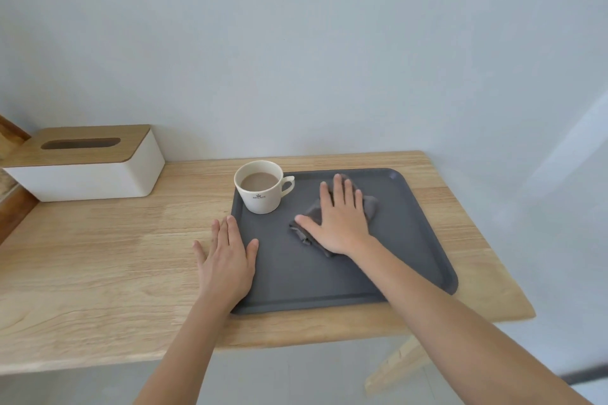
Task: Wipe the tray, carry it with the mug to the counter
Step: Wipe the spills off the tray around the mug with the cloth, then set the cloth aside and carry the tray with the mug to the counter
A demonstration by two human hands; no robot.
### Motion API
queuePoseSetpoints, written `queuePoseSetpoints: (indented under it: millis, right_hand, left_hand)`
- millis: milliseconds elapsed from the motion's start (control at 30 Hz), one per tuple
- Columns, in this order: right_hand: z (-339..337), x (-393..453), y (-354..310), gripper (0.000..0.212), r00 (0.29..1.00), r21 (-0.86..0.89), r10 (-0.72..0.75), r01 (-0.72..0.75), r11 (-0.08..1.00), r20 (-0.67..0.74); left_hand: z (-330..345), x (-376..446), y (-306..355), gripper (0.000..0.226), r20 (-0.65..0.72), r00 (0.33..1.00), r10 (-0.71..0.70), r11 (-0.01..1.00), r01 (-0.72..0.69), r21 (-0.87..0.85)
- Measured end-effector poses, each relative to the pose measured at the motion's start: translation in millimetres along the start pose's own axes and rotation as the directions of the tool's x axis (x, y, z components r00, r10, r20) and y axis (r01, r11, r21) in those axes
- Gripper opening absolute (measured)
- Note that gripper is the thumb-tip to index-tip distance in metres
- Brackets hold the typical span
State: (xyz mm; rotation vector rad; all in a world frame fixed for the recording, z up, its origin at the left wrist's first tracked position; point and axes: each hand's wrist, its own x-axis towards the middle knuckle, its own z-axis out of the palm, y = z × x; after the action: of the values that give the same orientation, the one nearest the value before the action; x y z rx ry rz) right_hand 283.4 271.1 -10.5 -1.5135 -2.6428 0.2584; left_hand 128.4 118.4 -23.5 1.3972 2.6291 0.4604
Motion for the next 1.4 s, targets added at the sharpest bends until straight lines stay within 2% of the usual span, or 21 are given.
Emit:
queuePoseSetpoints:
  millis: [67,133,200,267,300,333,400,433,500,533,600,667,733,800,900,1033,1100,1133,1233,1300,1400]
  right_hand:
    - [3,-26,-12,0.1,0.995,0.025,-0.09,0.089,0.996,0.037]
    - [0,-50,-8,0.101,0.991,0.069,-0.109,0.104,0.992,0.081]
    - [-16,-67,8,0.084,0.98,0.197,-0.124,0.093,0.976,0.153]
    - [-41,-79,35,0.056,0.973,0.394,-0.162,0.086,0.915,0.162]
    - [-52,-83,54,0.052,0.973,0.447,-0.173,0.089,0.89,0.152]
    - [-65,-88,71,0.057,0.97,0.457,-0.182,0.092,0.885,0.158]
    - [-80,-94,99,0.071,0.95,0.393,-0.178,0.066,0.917,0.255]
    - [-83,-96,107,0.074,0.935,0.354,-0.172,0.053,0.934,0.311]
    - [-78,-95,111,0.075,0.936,0.322,-0.174,0.07,0.944,0.307]
    - [-73,-93,110,0.071,0.951,0.31,-0.178,0.095,0.946,0.254]
    - [-67,-91,105,0.057,0.972,0.284,-0.188,0.142,0.948,0.14]
    - [-70,-92,97,0.041,0.976,0.269,-0.214,0.194,0.944,0.046]
    - [-81,-92,87,0.027,0.967,0.274,-0.249,0.252,0.928,-0.045]
    - [-97,-90,74,0.018,0.955,0.293,-0.278,0.296,0.909,-0.103]
    - [-121,-82,46,0.013,0.936,0.319,-0.329,0.353,0.879,-0.127]
    - [-145,-66,3,0.013,0.914,0.313,-0.394,0.403,0.86,-0.093]
    - [-153,-59,-25,0.013,0.903,0.374,-0.427,0.414,0.83,-0.05]
    - [-154,-55,-40,0.012,0.895,0.412,-0.444,0.421,0.808,-0.045]
    - [-151,-47,-93,0.005,0.878,0.553,-0.463,0.448,0.703,-0.123]
    - [-143,-44,-126,0.014,0.873,0.638,-0.429,0.469,0.611,-0.23]
    - [-121,-48,-157,0.02,0.815,0.567,-0.459,0.577,0.588,-0.353]
  left_hand:
    - [0,0,0,0.067,0.002,1.0,-0.001,1.0,0.001,-0.001]
    - [0,-1,0,0.066,0.015,1.0,-0.003,1.0,0.003,0.0]
    - [0,-2,-1,0.066,0.01,1.0,-0.009,1.0,0.009,-0.005]
    - [-3,-6,0,0.06,-0.087,0.996,0.012,0.999,-0.015,-0.042]
    - [-4,-11,3,0.055,-0.19,0.981,0.042,0.996,-0.056,-0.072]
    - [-7,-19,9,0.05,-0.31,0.946,0.093,0.985,-0.132,-0.11]
    - [-10,-39,30,0.04,-0.464,0.852,0.244,0.92,-0.355,-0.168]
    - [-9,-50,43,0.038,-0.469,0.814,0.343,0.866,-0.468,-0.178]
    - [-2,-70,73,0.047,-0.327,0.798,0.505,0.777,-0.586,-0.23]
    - [3,-78,87,0.061,-0.197,0.823,0.533,0.784,-0.568,-0.251]
    - [14,-88,104,0.093,0.012,0.888,0.46,0.872,-0.45,-0.192]
    - [26,-88,109,0.102,0.028,0.926,0.376,0.921,-0.37,-0.119]
    - [27,-85,106,0.089,-0.036,0.944,0.328,0.937,-0.329,-0.117]
    - [22,-83,99,0.061,-0.128,0.941,0.313,0.931,-0.33,-0.156]
    - [-4,-79,78,0.011,-0.206,0.931,0.301,0.852,-0.36,-0.379]
    - [-61,-59,29,0.021,-0.074,0.965,0.252,0.662,-0.227,-0.715]
    - [-94,-46,2,0.018,-0.087,0.976,0.201,0.551,-0.186,-0.813]
    - [-111,-40,-11,0.018,-0.107,0.979,0.173,0.529,-0.184,-0.829]
    - [-156,-23,-49,0.018,-0.145,0.982,0.118,0.543,-0.186,-0.819]
    - [-179,-15,-74,0.019,-0.174,0.981,0.084,0.527,-0.192,-0.827]
    - [-193,-11,-113,0.026,-0.197,0.976,0.09,0.627,-0.21,-0.751]
